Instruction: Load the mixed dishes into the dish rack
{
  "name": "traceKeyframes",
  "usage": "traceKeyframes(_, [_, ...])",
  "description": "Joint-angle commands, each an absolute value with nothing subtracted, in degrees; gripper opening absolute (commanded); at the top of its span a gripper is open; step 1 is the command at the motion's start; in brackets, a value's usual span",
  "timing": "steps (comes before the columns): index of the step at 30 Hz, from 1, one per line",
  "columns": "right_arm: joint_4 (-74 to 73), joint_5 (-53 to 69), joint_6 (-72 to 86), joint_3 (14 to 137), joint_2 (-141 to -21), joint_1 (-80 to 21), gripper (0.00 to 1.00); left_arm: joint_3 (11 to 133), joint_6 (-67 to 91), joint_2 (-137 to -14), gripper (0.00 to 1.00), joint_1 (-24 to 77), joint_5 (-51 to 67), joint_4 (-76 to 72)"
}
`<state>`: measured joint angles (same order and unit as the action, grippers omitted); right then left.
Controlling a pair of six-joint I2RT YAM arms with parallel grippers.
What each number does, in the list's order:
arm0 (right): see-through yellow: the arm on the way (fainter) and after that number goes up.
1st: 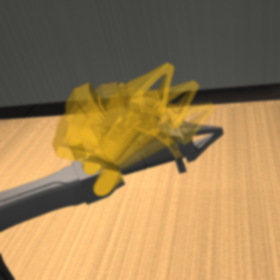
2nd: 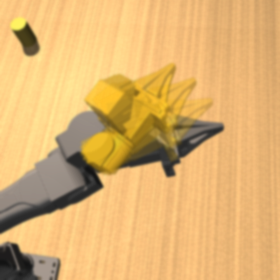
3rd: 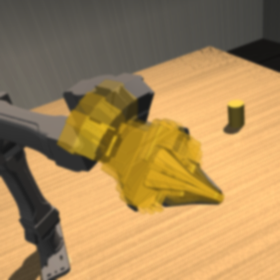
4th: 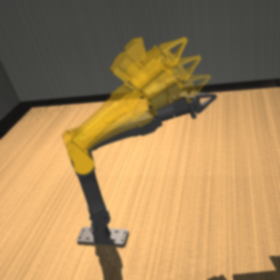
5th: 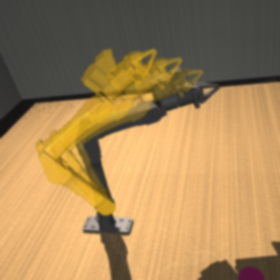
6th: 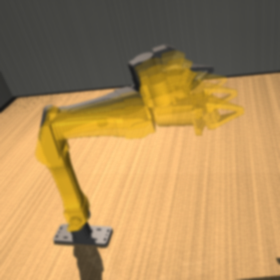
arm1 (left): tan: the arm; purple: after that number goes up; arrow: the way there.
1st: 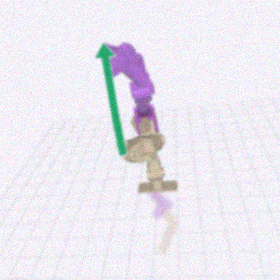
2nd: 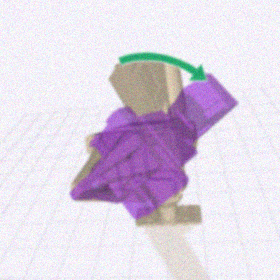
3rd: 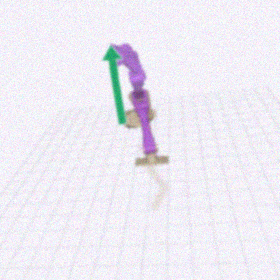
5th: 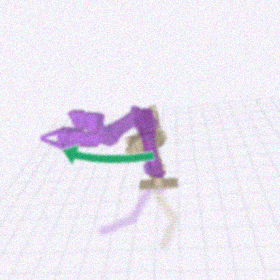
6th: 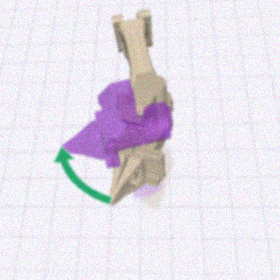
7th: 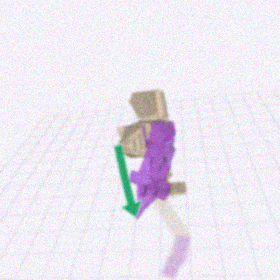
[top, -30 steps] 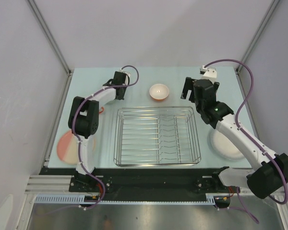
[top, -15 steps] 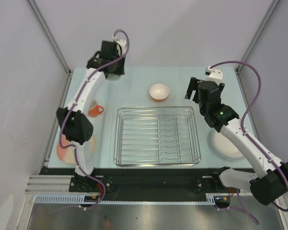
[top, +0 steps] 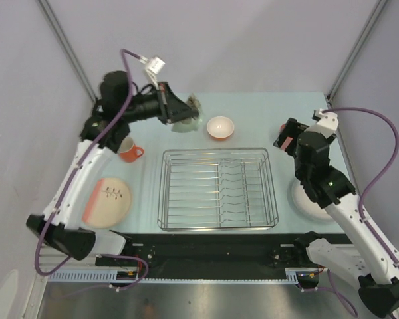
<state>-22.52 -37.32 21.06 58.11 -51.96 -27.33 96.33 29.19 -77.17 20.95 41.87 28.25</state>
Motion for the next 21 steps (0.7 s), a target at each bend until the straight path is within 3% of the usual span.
traceKeyframes(1, [-23.5, -39.8, 25.6, 56.0, -45.9, -27.1, 0.95, 83.9, 46.3, -80.9, 0.0, 27.6, 50.8, 10.3])
traceKeyframes(7, [-26.1, -39.6, 28.6, 56.1, -42.3, -27.0, 0.95, 74.4, 61.7, -82.0, 0.0, 31.9, 49.3, -11.3])
traceKeyframes(21, [-32.0, -39.8, 33.0, 60.0, -43.2, -28.0, 0.91, 65.6, 86.5, -91.2, 0.0, 39.4, 38.7, -42.9])
